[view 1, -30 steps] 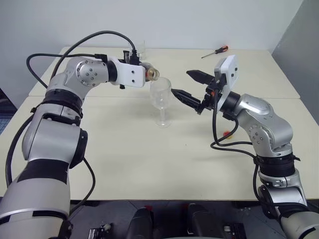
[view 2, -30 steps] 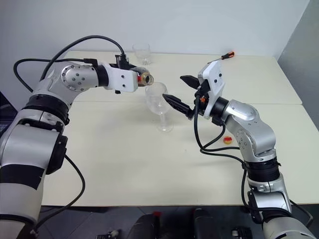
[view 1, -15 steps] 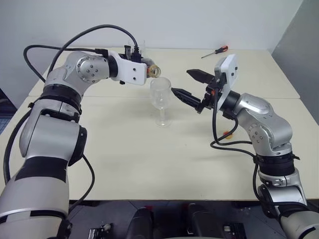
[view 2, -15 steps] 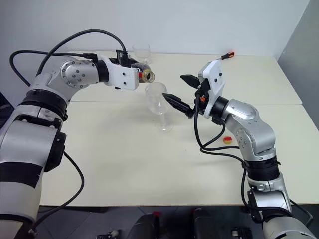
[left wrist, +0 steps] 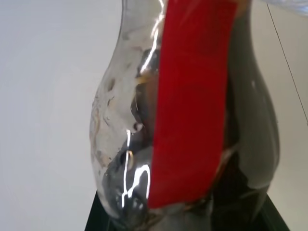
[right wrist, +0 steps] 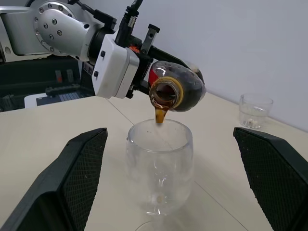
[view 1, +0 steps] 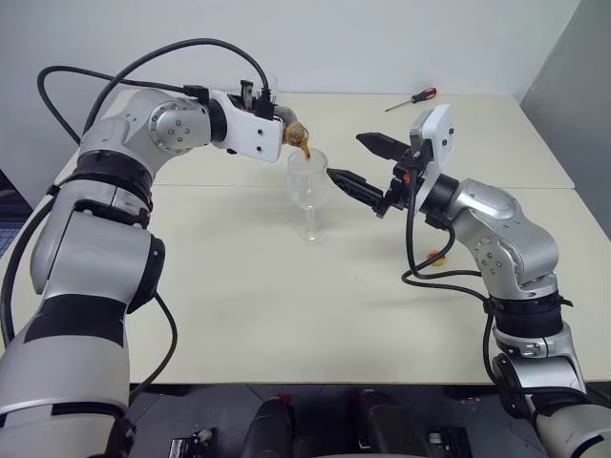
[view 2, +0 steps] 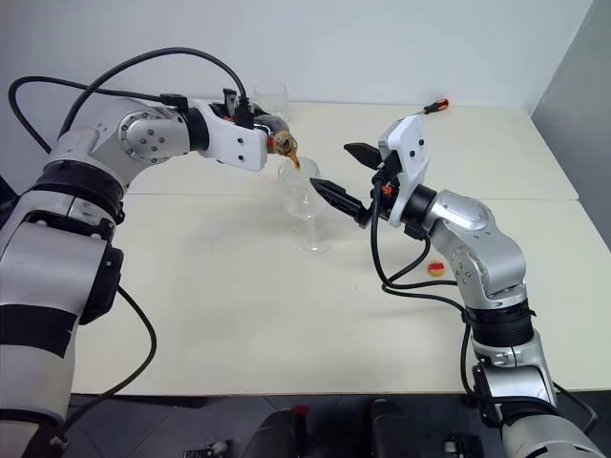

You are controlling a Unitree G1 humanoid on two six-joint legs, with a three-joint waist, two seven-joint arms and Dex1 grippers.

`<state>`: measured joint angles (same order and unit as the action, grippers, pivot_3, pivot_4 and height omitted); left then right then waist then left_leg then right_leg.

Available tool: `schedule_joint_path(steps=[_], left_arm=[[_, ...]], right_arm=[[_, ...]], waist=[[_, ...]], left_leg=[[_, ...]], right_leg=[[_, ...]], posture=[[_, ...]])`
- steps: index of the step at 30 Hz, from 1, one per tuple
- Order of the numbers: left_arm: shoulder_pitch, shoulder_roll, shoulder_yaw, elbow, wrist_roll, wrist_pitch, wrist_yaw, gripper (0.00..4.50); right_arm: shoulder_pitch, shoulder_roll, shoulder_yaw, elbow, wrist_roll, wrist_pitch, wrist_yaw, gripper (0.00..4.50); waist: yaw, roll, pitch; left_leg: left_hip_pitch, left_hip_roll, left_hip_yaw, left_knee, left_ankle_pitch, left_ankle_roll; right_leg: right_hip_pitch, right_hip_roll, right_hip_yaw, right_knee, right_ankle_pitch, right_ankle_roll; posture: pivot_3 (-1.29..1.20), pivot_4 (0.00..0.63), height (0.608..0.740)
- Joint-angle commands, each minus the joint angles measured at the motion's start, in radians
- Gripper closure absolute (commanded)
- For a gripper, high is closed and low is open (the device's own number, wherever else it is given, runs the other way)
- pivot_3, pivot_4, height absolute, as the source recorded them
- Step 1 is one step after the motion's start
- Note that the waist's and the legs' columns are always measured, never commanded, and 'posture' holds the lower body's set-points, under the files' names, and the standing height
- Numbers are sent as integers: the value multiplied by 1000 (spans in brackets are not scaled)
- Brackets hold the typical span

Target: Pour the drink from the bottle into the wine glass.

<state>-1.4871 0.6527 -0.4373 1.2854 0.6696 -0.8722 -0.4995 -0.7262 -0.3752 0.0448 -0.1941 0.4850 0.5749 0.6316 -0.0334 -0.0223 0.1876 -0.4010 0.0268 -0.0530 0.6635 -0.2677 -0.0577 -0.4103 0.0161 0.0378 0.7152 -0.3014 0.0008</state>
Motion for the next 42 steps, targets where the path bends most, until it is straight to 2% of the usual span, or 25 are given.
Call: schedule_joint_path(steps=[1, 42], left_arm=[[-48, 24, 4, -13, -6, -15, 28, 3361], [-70, 34, -9, -4, 6, -18, 30, 3361]], right_arm=[[-10, 5, -16, -46, 8, -13, -1, 0], [13, 13, -16, -56, 3, -23, -10, 0]], waist=[[0, 0, 0], [0, 0, 0]], left_leg=[[0, 0, 0, 0, 0, 0], [0, 0, 0, 0, 0, 0]], right_leg=[[0, 0, 0, 0, 0, 0], [0, 0, 0, 1, 0, 0]], posture=[[0, 150, 740], [0, 150, 740]])
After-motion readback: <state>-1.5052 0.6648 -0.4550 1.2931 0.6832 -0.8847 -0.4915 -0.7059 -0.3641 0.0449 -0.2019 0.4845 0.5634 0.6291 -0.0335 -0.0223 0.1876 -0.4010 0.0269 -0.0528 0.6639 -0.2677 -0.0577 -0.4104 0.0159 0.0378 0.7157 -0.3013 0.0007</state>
